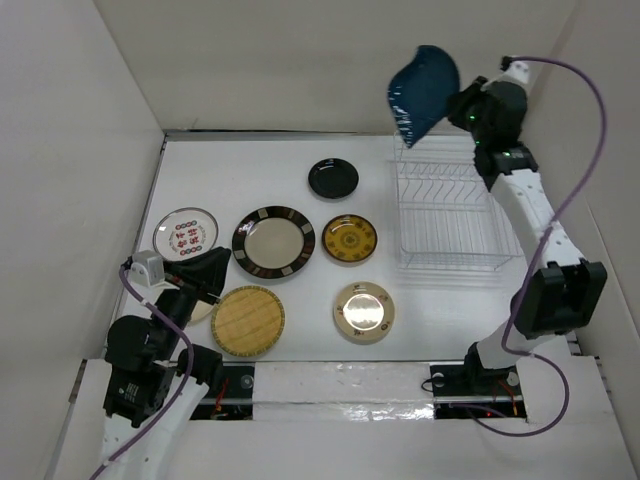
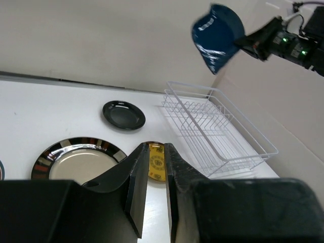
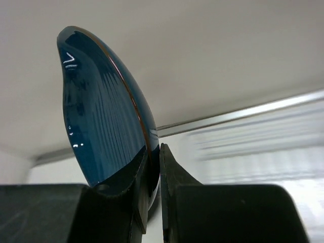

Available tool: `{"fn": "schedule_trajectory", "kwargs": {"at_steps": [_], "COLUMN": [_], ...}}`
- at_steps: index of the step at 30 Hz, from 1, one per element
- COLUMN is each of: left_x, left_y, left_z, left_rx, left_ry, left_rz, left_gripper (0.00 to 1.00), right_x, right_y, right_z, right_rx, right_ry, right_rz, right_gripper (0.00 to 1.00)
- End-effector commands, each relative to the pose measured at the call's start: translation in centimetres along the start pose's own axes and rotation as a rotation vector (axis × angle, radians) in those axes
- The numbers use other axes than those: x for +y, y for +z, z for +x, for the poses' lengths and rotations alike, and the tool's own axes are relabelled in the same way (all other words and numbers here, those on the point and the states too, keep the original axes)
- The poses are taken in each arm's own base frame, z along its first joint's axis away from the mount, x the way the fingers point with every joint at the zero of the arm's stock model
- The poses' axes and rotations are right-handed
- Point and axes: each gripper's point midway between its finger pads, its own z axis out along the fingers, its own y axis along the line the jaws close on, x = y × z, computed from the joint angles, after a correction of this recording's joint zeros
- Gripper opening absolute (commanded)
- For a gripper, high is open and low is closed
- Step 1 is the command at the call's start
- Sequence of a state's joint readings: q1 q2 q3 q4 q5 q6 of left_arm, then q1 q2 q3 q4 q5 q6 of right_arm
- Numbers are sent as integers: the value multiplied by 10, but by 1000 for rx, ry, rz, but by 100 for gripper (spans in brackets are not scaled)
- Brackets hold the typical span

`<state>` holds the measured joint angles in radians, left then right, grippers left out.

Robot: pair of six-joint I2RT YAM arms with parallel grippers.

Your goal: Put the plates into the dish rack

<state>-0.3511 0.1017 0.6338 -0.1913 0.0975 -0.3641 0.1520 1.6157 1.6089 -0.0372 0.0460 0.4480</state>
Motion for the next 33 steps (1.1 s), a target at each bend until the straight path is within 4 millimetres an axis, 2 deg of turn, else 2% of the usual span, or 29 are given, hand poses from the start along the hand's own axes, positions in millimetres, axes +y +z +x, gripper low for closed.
{"fn": "schedule_trajectory", "kwargs": {"at_steps": [1, 4, 7, 10, 13, 15, 17, 19, 20, 25, 28, 30, 31, 33], "left_x": [-10, -12, -13, -16, -17, -16, -16, -16, -17, -17, -17, -16, -16, -16], "left_y": [-6, -10, -14, -17, -18, -18, -18, -18, -18, -17, -17, -17, -17, -18], "left_z": [-16, -18, -23, -24, -25, -25, -25, -24, -24, -23, -24, -23, -23, -23], "left_rx": [-69, -82, -106, -109, -115, -118, -117, -113, -114, -113, -113, -113, -113, -114], "left_ry": [15, 5, 4, 0, -1, 0, -1, -1, -1, -4, -4, -6, -6, -6], "left_rz": [47, 53, 59, 76, 77, 75, 73, 78, 80, 82, 80, 77, 77, 75], "left_gripper": [16, 16, 16, 16, 16, 16, 16, 17, 17, 18, 19, 19, 19, 19], "right_x": [-46, -101, -139, -165, -186, -200, -209, -221, -223, -233, -231, -228, -227, -228], "right_y": [-48, -76, -96, -111, -113, -107, -104, -96, -93, -70, -58, -45, -45, -38], "right_z": [-76, -107, -117, -123, -124, -118, -117, -107, -109, -88, -83, -72, -73, -63], "right_rx": [-169, -241, -264, -276, -266, -230, -213, -160, -170, -97, -81, -55, -59, -38], "right_ry": [-112, -181, -273, -339, -386, -444, -504, -575, -589, -683, -704, -728, -733, -758], "right_rz": [173, 383, 579, 735, 830, 866, 909, 943, 953, 965, 943, 927, 927, 932], "right_gripper": [0, 0, 0, 0, 0, 0, 0, 0, 0, 0, 0, 0, 0, 0]}}
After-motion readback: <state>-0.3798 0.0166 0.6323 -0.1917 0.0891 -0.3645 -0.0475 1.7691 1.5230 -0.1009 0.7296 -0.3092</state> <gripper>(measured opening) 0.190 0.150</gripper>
